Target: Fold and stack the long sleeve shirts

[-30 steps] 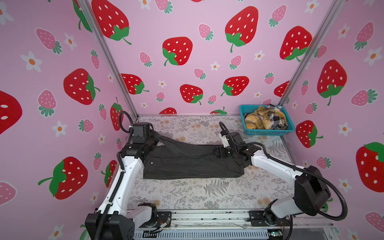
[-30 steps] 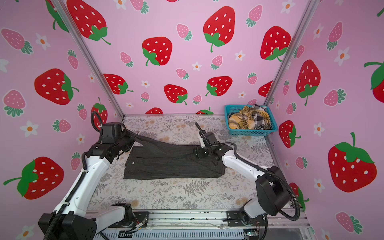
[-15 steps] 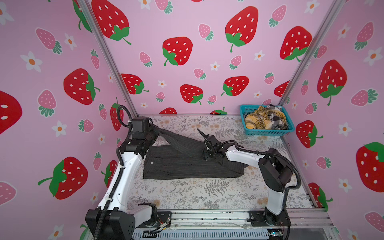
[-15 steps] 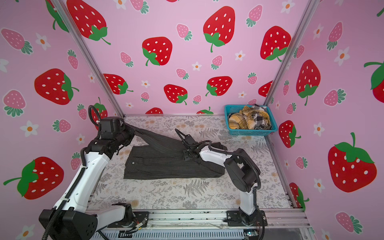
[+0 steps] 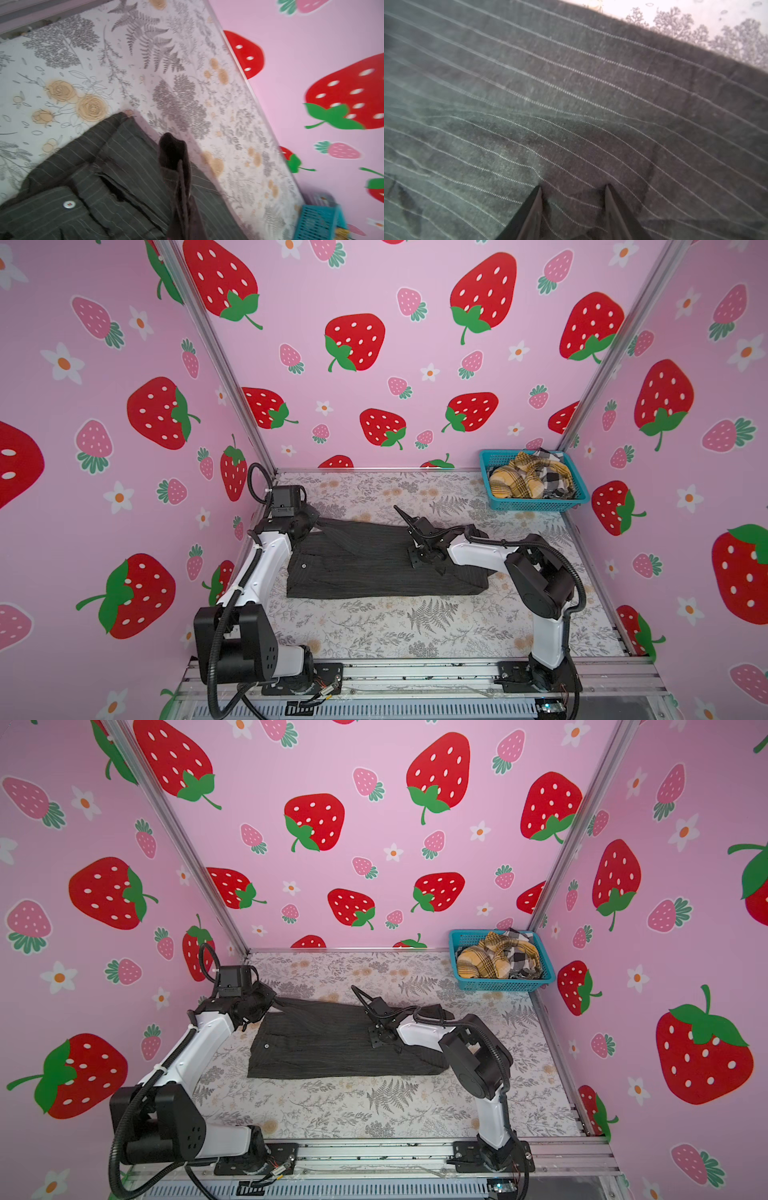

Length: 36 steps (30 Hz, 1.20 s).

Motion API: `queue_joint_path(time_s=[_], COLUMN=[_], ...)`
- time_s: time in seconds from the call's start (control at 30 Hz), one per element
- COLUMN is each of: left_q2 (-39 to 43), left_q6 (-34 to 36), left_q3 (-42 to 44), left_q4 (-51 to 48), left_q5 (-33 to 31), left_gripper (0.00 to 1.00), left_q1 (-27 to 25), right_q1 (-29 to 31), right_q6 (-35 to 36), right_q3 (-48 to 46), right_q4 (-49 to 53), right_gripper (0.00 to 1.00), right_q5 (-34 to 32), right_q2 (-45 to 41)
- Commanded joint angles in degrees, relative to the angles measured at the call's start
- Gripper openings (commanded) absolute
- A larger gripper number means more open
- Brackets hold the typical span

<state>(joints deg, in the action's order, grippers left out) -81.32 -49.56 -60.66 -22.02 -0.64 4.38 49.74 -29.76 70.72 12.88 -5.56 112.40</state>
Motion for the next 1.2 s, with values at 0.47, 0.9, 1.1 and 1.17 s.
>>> queue_joint_path(time_s=[0.47,0.9,1.1,1.17], left_q2=[-11.9,-10.8,-11.2,-11.4], left_q6=[9.6,8.4,8.8,8.6], left_q3=[0.7,-2.4,-3.2,-3.5], left_q4=[5.2,3.2,2.5,2.3], left_q5=[4.9,6.5,6.6,6.5], left_gripper=[0.00,0.00,0.00,0.00], left_q1=[4.4,4.2,4.3,4.4], right_q1=[-1.2,-5.7,-2.6,-2.1], right_q6=[-1.5,-17.8,-15.4,-14.6], right_q3=[0.0,-6.8,-1.3,0.0], right_q4=[5.8,-0.2,3.2,4.6], right_gripper=[0.58,0.59,0.53,0.52], right_q5=[-0.4,12.4,10.4,9.7], right_q2=[-2.5,-9.2,-4.8,-3.3])
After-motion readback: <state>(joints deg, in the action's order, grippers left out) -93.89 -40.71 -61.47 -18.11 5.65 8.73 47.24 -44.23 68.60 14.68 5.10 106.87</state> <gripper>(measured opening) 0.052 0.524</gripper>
